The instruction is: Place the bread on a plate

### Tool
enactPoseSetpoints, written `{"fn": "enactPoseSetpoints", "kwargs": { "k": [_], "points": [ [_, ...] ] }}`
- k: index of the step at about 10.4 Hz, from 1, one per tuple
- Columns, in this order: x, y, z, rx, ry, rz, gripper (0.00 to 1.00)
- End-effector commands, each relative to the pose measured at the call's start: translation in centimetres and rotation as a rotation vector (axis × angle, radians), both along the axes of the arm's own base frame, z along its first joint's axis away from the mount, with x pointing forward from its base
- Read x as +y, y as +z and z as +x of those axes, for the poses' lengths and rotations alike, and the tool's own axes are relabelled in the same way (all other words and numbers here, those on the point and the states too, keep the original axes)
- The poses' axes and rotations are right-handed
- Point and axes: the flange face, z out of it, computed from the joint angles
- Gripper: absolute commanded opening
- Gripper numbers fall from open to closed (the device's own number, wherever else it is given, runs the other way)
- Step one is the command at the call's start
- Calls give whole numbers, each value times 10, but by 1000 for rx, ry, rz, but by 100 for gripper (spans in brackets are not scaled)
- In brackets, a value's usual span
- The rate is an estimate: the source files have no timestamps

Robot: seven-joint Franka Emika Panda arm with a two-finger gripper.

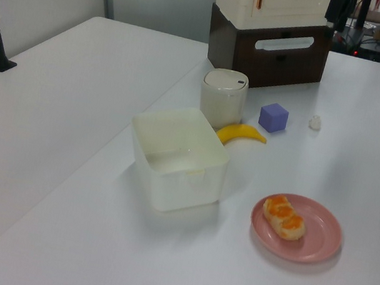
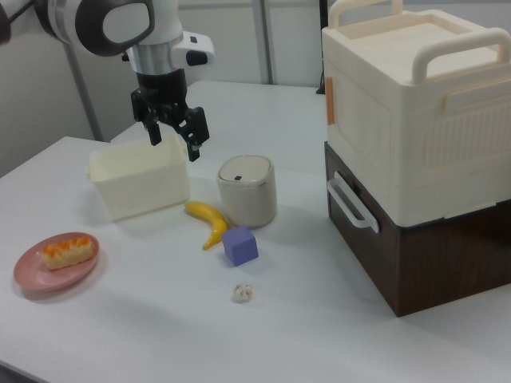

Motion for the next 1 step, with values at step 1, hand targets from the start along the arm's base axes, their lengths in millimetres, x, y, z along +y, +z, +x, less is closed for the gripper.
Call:
{"fn": "enactPoseSetpoints", "kwargs": {
  "k": [1],
  "points": [
    [-1, 5, 1, 8, 69, 10, 100]
  ]
}}
